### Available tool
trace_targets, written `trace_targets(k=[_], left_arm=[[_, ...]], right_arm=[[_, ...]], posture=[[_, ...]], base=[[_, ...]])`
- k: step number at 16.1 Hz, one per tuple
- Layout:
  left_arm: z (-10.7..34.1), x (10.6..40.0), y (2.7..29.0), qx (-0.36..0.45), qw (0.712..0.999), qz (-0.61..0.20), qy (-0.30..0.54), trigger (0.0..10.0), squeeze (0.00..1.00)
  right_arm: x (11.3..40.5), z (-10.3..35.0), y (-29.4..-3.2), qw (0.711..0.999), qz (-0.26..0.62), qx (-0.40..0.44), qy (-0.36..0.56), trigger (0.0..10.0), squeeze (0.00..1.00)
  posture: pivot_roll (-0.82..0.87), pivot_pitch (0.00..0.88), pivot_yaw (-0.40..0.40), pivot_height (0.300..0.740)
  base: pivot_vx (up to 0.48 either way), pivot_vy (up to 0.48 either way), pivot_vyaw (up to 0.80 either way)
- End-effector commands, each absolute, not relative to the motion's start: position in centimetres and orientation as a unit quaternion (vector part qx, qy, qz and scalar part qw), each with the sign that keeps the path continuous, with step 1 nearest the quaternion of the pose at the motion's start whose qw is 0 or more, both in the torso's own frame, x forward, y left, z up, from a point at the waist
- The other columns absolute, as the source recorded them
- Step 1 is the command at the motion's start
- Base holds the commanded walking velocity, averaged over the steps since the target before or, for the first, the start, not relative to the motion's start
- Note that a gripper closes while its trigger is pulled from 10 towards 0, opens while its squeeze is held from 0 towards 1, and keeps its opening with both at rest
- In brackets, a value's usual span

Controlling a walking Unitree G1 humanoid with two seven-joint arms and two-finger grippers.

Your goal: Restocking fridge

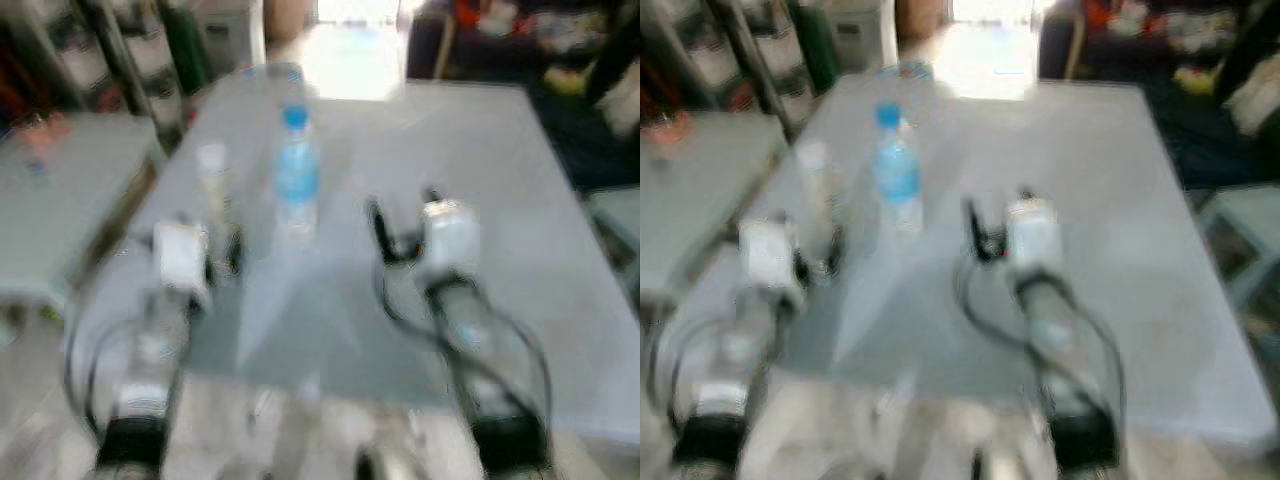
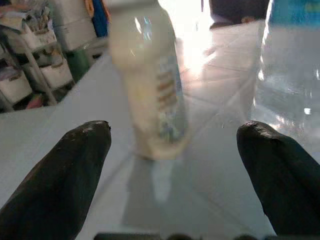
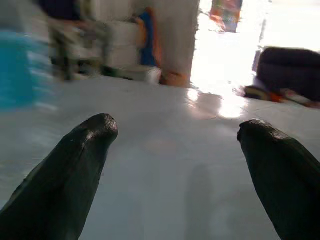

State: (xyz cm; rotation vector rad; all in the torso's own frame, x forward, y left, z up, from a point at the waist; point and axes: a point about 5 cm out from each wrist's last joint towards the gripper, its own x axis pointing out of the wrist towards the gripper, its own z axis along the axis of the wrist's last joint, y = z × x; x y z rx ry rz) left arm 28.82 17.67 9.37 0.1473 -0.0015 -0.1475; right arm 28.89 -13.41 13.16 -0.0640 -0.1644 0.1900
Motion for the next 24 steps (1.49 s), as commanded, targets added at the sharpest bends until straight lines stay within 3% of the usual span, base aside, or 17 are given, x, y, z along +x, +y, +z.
trace_targets(k=[1,9,19,24], left_arm=[[9.5,28.7,19.3,0.082,0.995,-0.056,0.001,10.0,0.0],[10.0,27.5,19.5,0.041,0.999,-0.017,-0.016,10.0,0.0],[9.2,25.3,20.9,0.076,0.997,0.021,0.021,10.0,0.0],[9.3,25.0,20.9,0.056,0.998,0.028,0.024,10.0,0.0]], right_arm=[[28.9,13.5,-12.6,0.99,0.108,-0.026,-0.091,10.0,0.0],[29.4,14.3,-12.5,0.986,0.129,-0.031,-0.102,10.0,0.0],[33.0,18.9,-10.9,0.949,0.263,-0.064,-0.161,10.0,0.0],[30.9,18.0,-11.6,0.962,0.219,-0.041,-0.158,10.0,0.0]], posture=[[0.02,0.032,0.028,0.74],[0.02,0.037,0.03,0.74],[0.05,0.051,0.031,0.74],[0.04,0.052,0.033,0.74]], base=[[0.0,0.0,0.0],[0.0,0.0,0.0],[0.0,0.0,0.0],[0.0,0.0,0.41]])
